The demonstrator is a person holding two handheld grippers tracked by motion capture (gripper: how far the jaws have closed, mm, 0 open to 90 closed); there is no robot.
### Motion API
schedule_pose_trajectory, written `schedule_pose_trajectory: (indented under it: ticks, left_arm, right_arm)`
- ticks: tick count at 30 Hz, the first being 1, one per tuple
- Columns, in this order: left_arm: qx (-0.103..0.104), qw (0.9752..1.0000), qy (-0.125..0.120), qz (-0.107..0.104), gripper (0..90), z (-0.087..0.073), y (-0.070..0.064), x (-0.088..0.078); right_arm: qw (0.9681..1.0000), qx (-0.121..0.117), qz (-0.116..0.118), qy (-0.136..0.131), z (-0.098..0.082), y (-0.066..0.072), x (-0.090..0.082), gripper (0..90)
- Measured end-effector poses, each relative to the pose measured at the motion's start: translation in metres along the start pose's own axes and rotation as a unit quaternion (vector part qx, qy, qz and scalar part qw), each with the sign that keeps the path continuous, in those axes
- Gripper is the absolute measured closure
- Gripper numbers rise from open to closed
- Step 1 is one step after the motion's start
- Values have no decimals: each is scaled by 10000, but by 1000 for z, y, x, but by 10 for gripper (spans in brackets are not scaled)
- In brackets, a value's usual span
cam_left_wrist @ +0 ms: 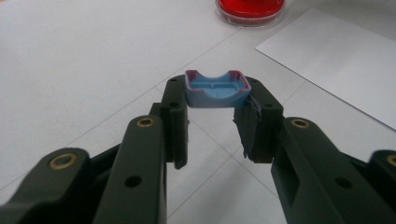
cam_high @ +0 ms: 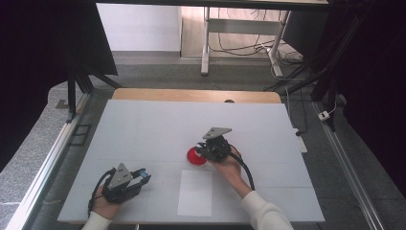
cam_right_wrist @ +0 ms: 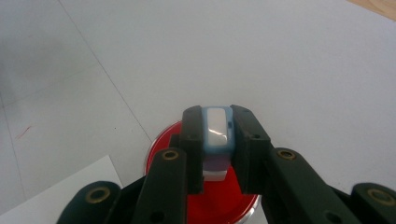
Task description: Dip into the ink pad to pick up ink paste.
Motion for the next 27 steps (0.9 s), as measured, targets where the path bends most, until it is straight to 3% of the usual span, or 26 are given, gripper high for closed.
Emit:
schedule_pose_trajectory:
  ticks: [27]
  left_arm:
    - [-8,10000,27,-10,657,0,0,1]
  right_arm:
    - [10000,-41,-30,62,-2,1,2,750]
Point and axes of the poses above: each handheld gripper's, and its own axes: x roughly forward along the jaws, z roughly out of its top, y roughly to its left, the point moved 2 cm from there along x, roughly forward along the jaws, and after that the axes turned 2 degrees about -x, right-handed, at the moved point
